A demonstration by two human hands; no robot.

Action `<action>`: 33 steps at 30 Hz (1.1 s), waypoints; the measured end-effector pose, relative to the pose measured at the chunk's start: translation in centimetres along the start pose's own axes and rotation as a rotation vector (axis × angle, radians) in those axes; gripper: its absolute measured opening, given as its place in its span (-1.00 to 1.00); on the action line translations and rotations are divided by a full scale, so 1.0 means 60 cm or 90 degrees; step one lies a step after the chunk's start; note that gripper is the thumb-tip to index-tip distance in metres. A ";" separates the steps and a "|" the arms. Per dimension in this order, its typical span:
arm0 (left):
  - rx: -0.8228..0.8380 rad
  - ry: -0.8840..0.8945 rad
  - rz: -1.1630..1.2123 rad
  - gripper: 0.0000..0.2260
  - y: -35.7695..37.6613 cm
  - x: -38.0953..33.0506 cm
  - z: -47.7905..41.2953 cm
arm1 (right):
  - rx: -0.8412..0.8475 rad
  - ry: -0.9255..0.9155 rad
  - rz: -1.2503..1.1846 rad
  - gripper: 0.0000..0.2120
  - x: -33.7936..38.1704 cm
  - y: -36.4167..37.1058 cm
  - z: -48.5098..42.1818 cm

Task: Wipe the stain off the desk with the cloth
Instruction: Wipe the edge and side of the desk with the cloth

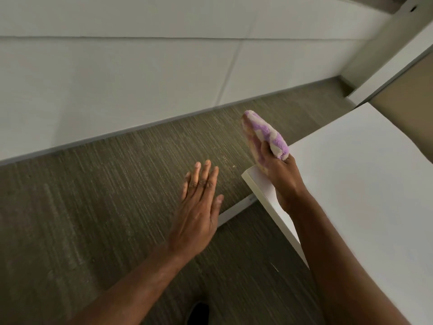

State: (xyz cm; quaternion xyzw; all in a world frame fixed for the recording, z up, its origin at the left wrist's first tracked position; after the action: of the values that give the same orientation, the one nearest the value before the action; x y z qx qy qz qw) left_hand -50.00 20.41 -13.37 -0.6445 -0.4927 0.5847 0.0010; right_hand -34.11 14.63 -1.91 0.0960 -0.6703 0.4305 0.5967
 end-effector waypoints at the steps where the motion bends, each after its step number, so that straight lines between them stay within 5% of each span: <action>1: 0.002 -0.005 0.003 -0.46 0.003 -0.006 -0.002 | -0.005 0.007 -0.019 -0.76 -0.004 -0.006 0.000; 12: -0.022 -0.094 0.051 -0.37 0.022 -0.052 -0.080 | -0.114 0.068 -0.244 -0.80 -0.018 -0.128 -0.039; 19: -0.004 -0.109 0.053 -0.30 0.032 -0.072 -0.105 | -0.302 -0.012 -0.185 -0.83 0.009 -0.224 -0.104; 25: -0.007 -0.101 0.086 -0.26 0.038 -0.058 -0.111 | -0.325 -0.088 -0.135 -0.75 0.024 -0.240 -0.142; 33: 0.082 0.130 -0.033 -0.34 0.051 -0.078 -0.103 | -0.239 -0.201 -0.027 -0.61 0.003 -0.229 -0.185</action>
State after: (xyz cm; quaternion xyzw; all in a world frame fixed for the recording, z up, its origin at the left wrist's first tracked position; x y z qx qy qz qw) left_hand -42.62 19.40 -9.64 -0.6862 -0.4679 0.5464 0.1080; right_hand -17.35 13.99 3.70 0.0633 -0.8215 0.2654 0.5007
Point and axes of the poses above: each hand's wrist, its own z-axis away from the middle knuckle, its own y-axis out of the palm, x = y × z, the point moved 5 cm from there along -z, towards the middle knuckle, and after that the axes turned 9 degrees about z, right-handed, at the moved point
